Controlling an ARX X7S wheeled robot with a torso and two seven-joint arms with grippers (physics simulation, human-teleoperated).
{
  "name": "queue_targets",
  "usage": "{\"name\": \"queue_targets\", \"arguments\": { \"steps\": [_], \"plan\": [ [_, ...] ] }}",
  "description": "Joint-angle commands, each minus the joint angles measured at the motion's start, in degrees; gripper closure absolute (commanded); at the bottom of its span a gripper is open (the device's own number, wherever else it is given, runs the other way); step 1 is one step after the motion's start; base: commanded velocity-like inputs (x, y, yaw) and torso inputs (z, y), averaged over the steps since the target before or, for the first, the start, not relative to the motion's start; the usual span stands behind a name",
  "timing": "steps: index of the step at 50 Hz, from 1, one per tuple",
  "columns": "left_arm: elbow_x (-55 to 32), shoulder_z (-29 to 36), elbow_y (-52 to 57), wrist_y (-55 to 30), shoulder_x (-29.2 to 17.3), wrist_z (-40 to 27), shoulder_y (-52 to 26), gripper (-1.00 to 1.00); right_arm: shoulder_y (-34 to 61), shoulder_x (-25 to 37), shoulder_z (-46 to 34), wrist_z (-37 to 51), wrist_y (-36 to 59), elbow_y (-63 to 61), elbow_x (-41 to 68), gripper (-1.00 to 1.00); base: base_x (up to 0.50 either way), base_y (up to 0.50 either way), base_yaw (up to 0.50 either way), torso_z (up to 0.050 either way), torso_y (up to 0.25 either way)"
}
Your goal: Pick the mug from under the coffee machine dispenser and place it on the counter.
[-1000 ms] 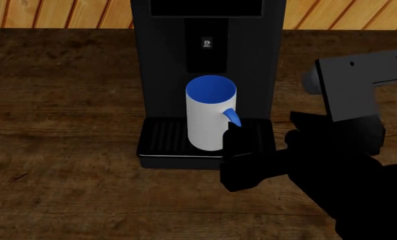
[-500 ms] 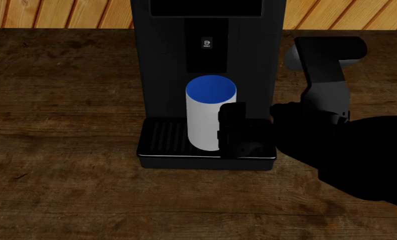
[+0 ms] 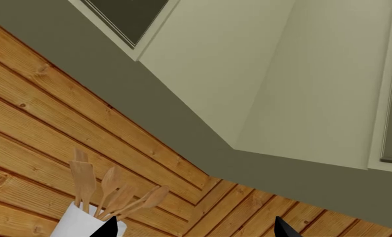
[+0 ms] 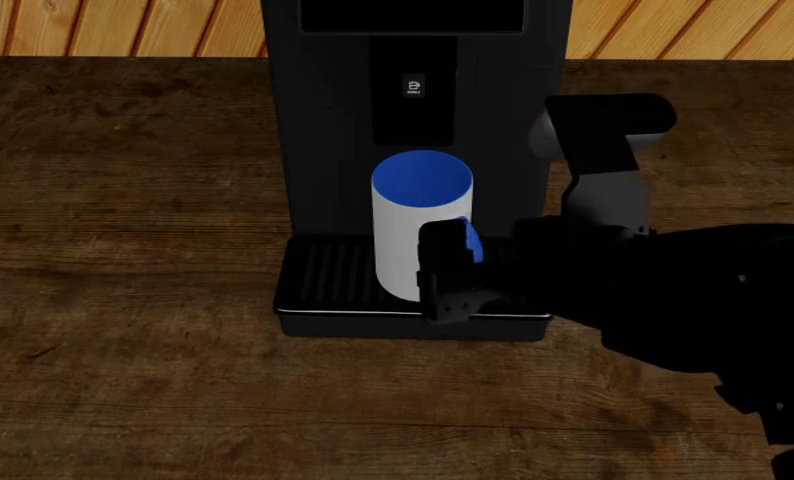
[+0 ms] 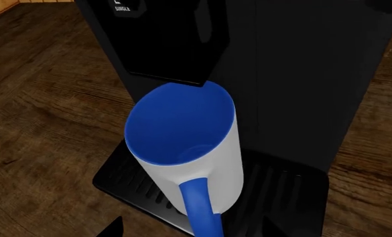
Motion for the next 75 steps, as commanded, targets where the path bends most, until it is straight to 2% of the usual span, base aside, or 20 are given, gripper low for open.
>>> {"name": "queue_targets", "arguments": {
  "steps": [1, 22, 23, 32, 38, 43, 48, 50, 54, 58, 66, 75],
  "plan": [
    [0.0, 0.3, 0.2, 0.0, -0.3, -0.4, 0.1, -1.0, 2.5, -2.5, -5.9, -5.4, -3.0, 7.2, -5.0, -1.0, 0.0, 0.0, 0.0, 0.0, 0.0],
    [-0.4, 0.5, 0.0, 0.3, -0.8, -1.0, 0.1, -1.0, 2.6, -4.3, -9.5, -8.6, -5.1, 11.3, -7.4, -1.0, 0.0, 0.0, 0.0, 0.0, 0.0],
    [-0.4, 0.6, 0.0, 0.3, -0.8, -1.1, 0.1, -1.0, 2.4, -4.1, -9.4, -7.8, -5.4, 10.4, -7.6, 1.0, 0.0, 0.0, 0.0, 0.0, 0.0],
    [-0.6, 0.7, 0.0, 0.4, -1.1, -1.3, 0.2, -1.0, 0.7, -2.4, -8.6, -4.7, -1.3, 1.4, -4.5, 1.0, 0.0, 0.0, 0.0, 0.0, 0.0],
    [-0.8, 0.7, 0.0, 0.6, -1.2, -1.4, 0.3, -1.0, -3.5, 0.8, -5.7, 1.8, 4.8, -12.5, 1.4, 1.0, 0.0, 0.0, 0.0, 0.0, 0.002],
    [-0.6, 0.9, 0.0, 0.7, -1.3, -1.6, 0.4, -1.0, -8.5, 3.2, 3.6, 16.6, 14.2, -27.6, 14.6, 1.0, 0.0, 0.0, 0.0, 0.0, 0.0],
    [-0.5, 1.1, -0.1, 0.6, -1.4, -1.7, 0.3, -1.0, -11.7, 5.3, 9.5, 33.8, 20.1, -34.0, 31.8, 1.0, 0.0, 0.0, 0.0, 0.0, 0.0],
    [-0.5, 1.2, -0.1, 0.5, -1.5, -1.7, 0.2, -1.0, -13.2, 8.0, 9.1, 44.0, 18.7, -36.2, 42.4, 1.0, 0.0, 0.0, 0.0, 0.0, 0.0],
    [-0.4, 1.4, -0.1, 0.4, -1.6, -1.8, 0.2, -1.0, -15.2, 15.5, 8.8, 57.1, 11.6, -43.0, 56.9, 1.0, 0.0, 0.0, 0.0, 0.0, 0.0],
    [-0.3, 1.5, 0.0, 0.2, -1.7, -1.9, 0.2, -1.0, -18.8, 22.8, 11.5, 63.9, 5.2, -50.0, 64.8, 1.0, 0.0, 0.0, 0.0, 0.0, 0.0],
    [-0.5, 1.5, 0.1, 0.1, -1.8, -2.2, 0.1, -1.0, -27.8, 32.7, 21.8, 67.5, -1.9, -57.8, 70.6, 1.0, 0.0, 0.0, 0.0, 0.0, 0.001],
    [-1.0, 1.5, 0.2, 0.1, -2.1, -2.3, 0.2, -1.0, -38.8, 35.2, 36.3, 64.8, -2.0, -57.4, 67.3, 1.0, 0.0, 0.0, 0.0, 0.0, 0.0]
  ]
}}
